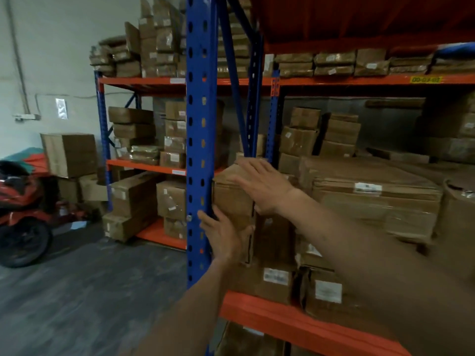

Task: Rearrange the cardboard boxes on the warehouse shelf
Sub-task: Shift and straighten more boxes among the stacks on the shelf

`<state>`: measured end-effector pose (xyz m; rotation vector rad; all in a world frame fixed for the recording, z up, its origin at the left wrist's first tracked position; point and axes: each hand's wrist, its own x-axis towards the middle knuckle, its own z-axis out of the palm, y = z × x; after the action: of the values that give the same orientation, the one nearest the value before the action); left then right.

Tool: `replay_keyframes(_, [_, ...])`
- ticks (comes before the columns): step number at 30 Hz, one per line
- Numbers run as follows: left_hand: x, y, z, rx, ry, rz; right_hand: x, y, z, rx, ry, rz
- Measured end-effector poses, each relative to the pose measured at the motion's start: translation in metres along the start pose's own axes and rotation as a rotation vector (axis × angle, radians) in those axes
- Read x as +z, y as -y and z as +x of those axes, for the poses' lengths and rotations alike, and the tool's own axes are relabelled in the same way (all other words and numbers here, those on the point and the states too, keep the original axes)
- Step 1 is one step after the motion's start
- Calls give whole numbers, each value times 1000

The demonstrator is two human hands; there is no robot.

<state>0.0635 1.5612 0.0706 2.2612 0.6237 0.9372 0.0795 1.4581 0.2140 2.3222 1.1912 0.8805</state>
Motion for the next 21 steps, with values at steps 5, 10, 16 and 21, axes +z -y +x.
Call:
replay_keyframes(5, [30,23,-10,207,-37,65,21,20,42,50,332,-3])
replay_keyframes(10, [51,42,-16,527,-14,159,27,16,46,197,386,-119])
replay_keyframes(16, [46,47,10,578,161,131,30,-1,-7,443,382,-2])
replay_keyframes(21, [39,58,17,684,160,301,46,7,-35,570,308,137])
